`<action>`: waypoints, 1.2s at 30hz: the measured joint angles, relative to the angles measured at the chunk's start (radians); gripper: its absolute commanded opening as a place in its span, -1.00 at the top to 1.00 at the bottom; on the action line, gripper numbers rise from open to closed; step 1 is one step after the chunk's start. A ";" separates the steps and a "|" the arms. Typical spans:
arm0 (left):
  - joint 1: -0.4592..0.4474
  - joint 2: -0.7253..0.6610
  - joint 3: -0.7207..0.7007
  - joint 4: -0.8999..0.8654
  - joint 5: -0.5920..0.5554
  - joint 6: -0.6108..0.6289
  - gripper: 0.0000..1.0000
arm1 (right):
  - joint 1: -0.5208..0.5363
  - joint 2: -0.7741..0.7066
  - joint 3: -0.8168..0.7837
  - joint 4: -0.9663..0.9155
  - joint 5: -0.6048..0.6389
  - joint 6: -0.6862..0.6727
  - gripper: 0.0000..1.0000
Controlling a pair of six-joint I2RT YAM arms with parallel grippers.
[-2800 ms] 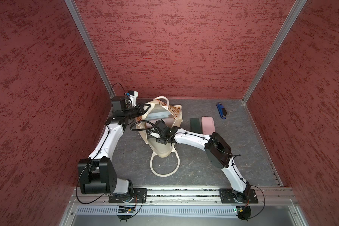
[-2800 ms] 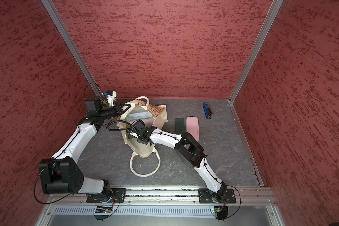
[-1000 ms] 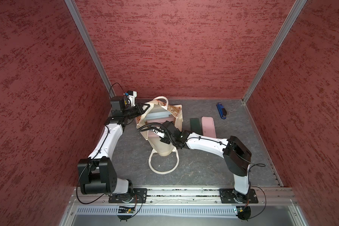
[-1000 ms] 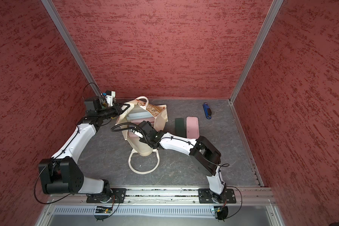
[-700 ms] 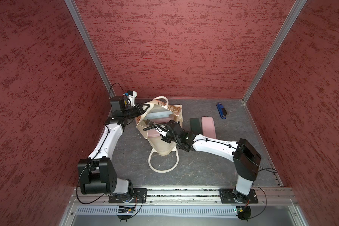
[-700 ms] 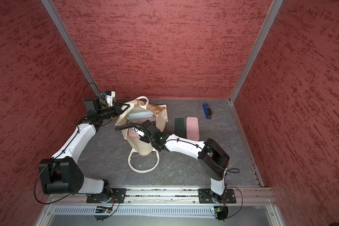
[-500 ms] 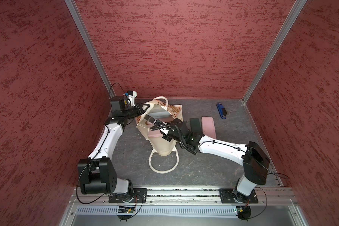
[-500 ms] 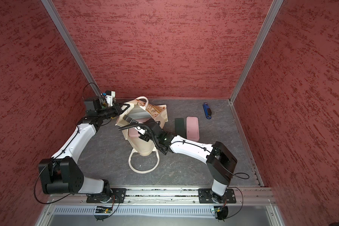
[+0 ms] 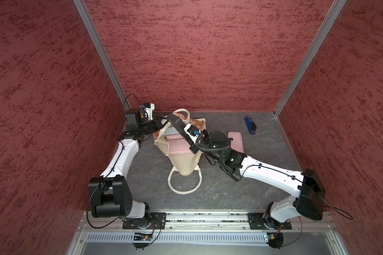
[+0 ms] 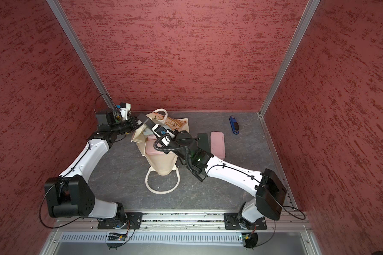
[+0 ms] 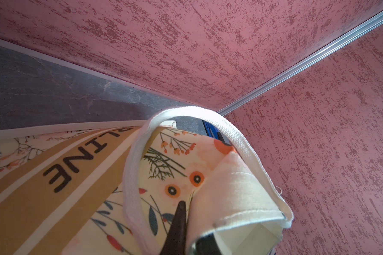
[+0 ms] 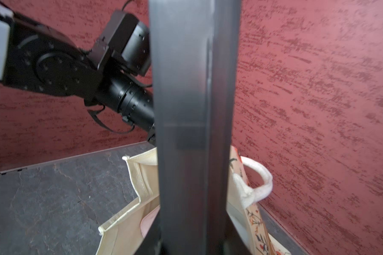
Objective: Take out the pencil case from the canvas bag
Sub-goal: Pick up the pencil case from the canvas bag, then place the pencil case at the center of the board.
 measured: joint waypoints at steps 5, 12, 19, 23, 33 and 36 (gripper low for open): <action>0.000 0.002 0.000 0.006 0.000 -0.001 0.94 | -0.009 -0.066 0.000 0.023 0.043 0.006 0.82; 0.000 0.003 0.000 0.007 0.000 -0.002 0.94 | -0.079 -0.096 0.000 0.010 0.101 0.047 0.84; 0.000 0.003 0.000 0.010 0.001 -0.004 0.94 | -0.217 -0.137 -0.053 -0.024 0.114 0.145 0.87; 0.000 0.003 0.000 0.012 0.002 -0.007 0.94 | -0.335 -0.152 -0.087 -0.045 0.089 0.226 0.88; 0.000 0.003 0.000 0.013 0.003 -0.011 0.94 | -0.679 -0.134 -0.169 -0.123 -0.068 0.494 0.91; 0.001 0.003 0.000 0.013 0.003 -0.011 0.94 | -0.771 -0.097 -0.193 -0.145 -0.130 0.573 0.92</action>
